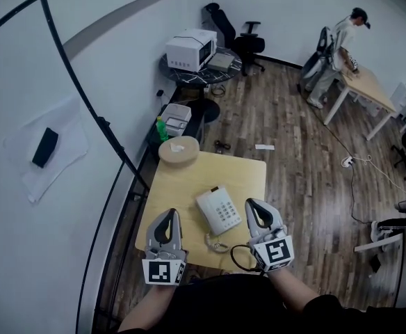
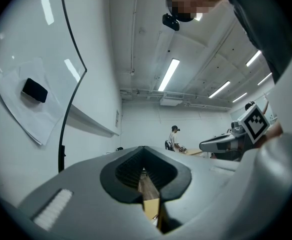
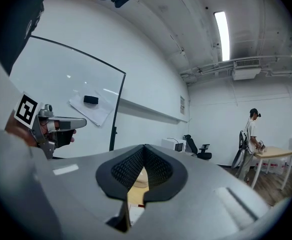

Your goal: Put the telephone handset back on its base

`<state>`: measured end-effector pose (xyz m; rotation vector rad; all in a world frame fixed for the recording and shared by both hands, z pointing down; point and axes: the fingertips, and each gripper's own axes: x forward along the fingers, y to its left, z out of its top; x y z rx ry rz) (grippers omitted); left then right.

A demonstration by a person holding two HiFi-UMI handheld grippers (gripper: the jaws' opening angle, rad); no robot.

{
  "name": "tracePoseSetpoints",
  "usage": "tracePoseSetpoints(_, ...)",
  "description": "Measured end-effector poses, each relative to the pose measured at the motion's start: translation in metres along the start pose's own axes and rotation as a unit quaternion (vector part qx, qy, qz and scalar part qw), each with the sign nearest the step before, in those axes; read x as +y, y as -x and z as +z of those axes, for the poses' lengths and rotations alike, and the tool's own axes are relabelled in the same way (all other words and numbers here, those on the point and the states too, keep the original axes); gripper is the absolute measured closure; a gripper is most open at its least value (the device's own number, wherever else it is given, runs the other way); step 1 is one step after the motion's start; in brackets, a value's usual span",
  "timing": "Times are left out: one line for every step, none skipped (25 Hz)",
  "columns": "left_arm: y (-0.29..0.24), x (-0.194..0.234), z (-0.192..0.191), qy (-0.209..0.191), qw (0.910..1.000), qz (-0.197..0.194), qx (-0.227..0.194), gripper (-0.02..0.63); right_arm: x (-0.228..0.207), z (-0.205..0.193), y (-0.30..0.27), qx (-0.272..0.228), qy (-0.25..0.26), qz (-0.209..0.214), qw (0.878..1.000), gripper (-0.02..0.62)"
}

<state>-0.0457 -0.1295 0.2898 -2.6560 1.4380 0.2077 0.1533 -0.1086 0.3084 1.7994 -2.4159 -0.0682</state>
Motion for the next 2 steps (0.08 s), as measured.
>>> tracePoseSetpoints(0.0011,0.0,0.0001,-0.001,1.0,0.002,0.001,0.607,0.002,-0.0008,0.0023,0.001,0.0,0.004,1.0,0.589)
tracePoseSetpoints(0.0023,0.0001,0.0,-0.002,1.0,0.003,0.002,0.607,0.0041,-0.0016,0.0047,0.001,0.0,0.008,1.0,0.589)
